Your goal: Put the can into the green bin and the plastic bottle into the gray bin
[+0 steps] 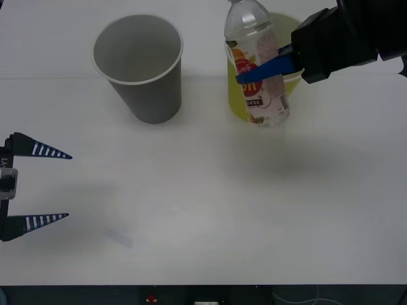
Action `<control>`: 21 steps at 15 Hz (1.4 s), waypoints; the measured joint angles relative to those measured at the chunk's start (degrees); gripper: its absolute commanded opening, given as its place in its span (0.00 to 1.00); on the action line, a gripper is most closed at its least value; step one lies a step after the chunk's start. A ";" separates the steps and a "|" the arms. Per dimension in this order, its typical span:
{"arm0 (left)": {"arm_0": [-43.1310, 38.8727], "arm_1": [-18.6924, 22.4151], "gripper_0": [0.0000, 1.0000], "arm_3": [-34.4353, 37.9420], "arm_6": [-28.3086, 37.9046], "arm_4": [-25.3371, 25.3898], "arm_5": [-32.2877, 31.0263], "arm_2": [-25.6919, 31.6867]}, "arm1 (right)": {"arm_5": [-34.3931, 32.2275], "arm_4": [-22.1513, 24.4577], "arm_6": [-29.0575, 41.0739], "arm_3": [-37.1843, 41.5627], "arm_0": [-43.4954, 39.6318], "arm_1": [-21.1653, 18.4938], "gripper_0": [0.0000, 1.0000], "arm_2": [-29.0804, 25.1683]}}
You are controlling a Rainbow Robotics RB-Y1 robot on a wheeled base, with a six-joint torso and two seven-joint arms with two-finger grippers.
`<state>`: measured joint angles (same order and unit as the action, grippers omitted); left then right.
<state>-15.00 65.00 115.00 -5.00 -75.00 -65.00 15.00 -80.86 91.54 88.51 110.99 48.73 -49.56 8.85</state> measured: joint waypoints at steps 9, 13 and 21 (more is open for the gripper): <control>0.00 0.00 1.00 0.00 0.00 0.00 0.00 0.00 | -2.12 19.91 0.00 -23.85 23.98 19.08 0.00 11.93; 0.00 0.00 1.00 0.00 0.00 0.00 0.00 0.00 | 1.89 26.75 -0.02 -35.94 31.71 27.22 0.00 14.95; 0.00 0.00 1.00 0.00 0.00 0.00 0.00 0.00 | 14.11 34.20 -0.88 -49.64 36.09 35.61 0.00 20.43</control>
<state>-15.00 65.00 115.00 -5.00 -75.00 -65.00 15.00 -66.75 125.74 87.64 61.35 84.82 -13.96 29.28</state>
